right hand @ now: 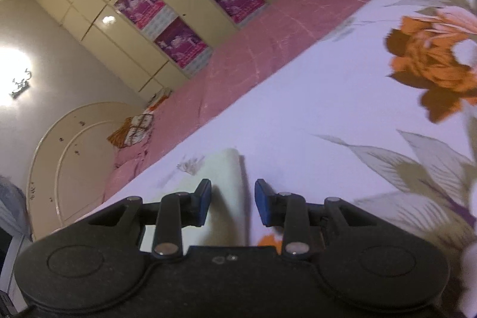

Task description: Fold small clothes

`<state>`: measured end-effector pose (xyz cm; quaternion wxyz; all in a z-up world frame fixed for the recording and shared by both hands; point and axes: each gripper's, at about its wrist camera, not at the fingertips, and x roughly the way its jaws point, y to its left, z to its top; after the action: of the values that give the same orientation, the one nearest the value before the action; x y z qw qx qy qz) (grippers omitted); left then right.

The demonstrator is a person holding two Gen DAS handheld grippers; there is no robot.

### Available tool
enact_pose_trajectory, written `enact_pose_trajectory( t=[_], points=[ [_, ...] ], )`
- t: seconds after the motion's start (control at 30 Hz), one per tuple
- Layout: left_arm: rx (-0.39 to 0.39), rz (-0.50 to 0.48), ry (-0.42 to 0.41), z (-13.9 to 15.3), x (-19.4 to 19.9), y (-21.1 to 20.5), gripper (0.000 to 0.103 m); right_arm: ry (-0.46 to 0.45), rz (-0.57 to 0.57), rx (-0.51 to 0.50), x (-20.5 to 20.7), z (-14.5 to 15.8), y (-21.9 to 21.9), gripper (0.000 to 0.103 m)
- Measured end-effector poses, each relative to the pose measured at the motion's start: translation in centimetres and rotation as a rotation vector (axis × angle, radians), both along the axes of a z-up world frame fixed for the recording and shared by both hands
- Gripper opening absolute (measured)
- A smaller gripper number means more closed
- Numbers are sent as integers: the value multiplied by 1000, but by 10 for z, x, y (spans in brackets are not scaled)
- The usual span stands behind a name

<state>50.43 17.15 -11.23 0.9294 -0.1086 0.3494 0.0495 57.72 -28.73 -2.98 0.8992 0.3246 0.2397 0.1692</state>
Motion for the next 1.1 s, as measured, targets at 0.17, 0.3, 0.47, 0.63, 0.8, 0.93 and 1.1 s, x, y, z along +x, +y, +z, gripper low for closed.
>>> enact_pose_trajectory(
  t=[0.17, 0.3, 0.47, 0.63, 0.8, 0.93, 1.1],
  points=[
    [9, -2, -9, 0, -3, -2, 34, -40, -34, -88, -9, 4, 1, 6],
    [25, -4, -6, 1, -2, -3, 34, -16, -64, -171, -12, 2, 9, 7],
    [41, 2, -95, 24, -23, -13, 34, -103, -72, -228, -55, 28, 15, 24],
    [95, -72, -6, 3, -18, -40, 36, -157, 27, -374, -97, 26, 38, 21],
    [81, -38, -30, 17, -29, -34, 39, -69, 26, -519, -103, 13, 56, 24],
    [62, 7, -47, 21, -46, -19, 40, -158, 3, -502, -129, 27, 51, 24],
    [49, 71, -7, 13, -66, -11, 43, -69, 47, -606, -129, 6, 64, 26]
  ],
)
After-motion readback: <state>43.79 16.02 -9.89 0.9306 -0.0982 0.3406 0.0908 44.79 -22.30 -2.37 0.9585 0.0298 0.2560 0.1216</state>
